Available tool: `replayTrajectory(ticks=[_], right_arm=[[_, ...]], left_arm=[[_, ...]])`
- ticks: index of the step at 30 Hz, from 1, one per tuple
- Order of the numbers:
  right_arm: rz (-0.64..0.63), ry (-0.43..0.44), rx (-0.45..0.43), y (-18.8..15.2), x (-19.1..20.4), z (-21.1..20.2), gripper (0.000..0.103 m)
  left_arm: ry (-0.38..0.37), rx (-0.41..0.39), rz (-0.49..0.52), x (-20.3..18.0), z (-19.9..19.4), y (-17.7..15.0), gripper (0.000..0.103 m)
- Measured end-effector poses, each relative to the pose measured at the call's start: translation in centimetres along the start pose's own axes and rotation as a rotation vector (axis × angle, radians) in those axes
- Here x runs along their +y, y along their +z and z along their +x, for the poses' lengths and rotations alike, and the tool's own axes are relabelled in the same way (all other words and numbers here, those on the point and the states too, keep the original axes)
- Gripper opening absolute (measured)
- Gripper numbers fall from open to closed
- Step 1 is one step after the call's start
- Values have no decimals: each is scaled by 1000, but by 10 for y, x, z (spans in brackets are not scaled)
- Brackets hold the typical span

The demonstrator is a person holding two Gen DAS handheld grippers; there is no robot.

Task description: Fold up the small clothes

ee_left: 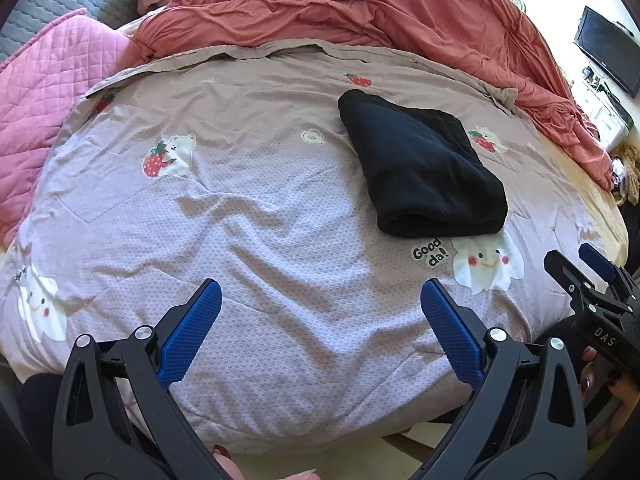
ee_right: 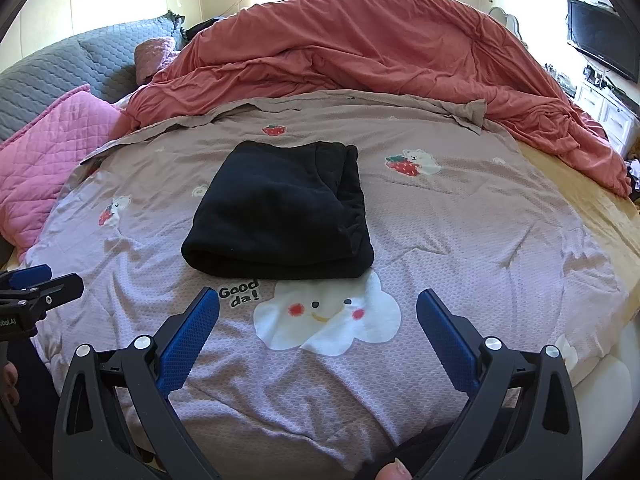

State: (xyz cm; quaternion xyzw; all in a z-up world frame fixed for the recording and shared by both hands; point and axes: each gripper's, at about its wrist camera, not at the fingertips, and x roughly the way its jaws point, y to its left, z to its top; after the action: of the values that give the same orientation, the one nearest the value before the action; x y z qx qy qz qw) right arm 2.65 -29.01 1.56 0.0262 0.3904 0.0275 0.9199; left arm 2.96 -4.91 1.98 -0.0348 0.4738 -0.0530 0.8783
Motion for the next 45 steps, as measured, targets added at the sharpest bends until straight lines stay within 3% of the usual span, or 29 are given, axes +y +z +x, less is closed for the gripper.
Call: replayTrajectory(ticks=[16,20,24,27,29,30,32,37,39,45], right_arm=[[23,-24,-12,4,-14,-9,98],[58,-41,-21,8,-25,-18,98],[149,-100,-41,9,-68,-35,98],[256,-200,-70,2,-129,-52,98],[356,-295,-79,-14,-182,-64,98],[395,-347,-82,-23,-206,-69,98],[494,-509,-60,-53,-268,-78,98],[768,-817,60,-144,-396,-94,98],[863,-900,116,-179,-436,-98,98],[900,-974,189,-223,-486,-79,98]], left_arm=[[-5,13,-6,3,-1,2,93],[-50,40,-19,10,1,0,94],[-45,64,-85,35,7,0,93],[-36,67,-185,72,11,4,93],[3,44,-241,100,10,8,93],[58,24,-287,127,7,13,93],[143,8,-363,167,5,19,93],[369,27,-519,270,9,30,93],[477,33,-564,312,11,34,93],[598,43,-675,394,22,43,93]])
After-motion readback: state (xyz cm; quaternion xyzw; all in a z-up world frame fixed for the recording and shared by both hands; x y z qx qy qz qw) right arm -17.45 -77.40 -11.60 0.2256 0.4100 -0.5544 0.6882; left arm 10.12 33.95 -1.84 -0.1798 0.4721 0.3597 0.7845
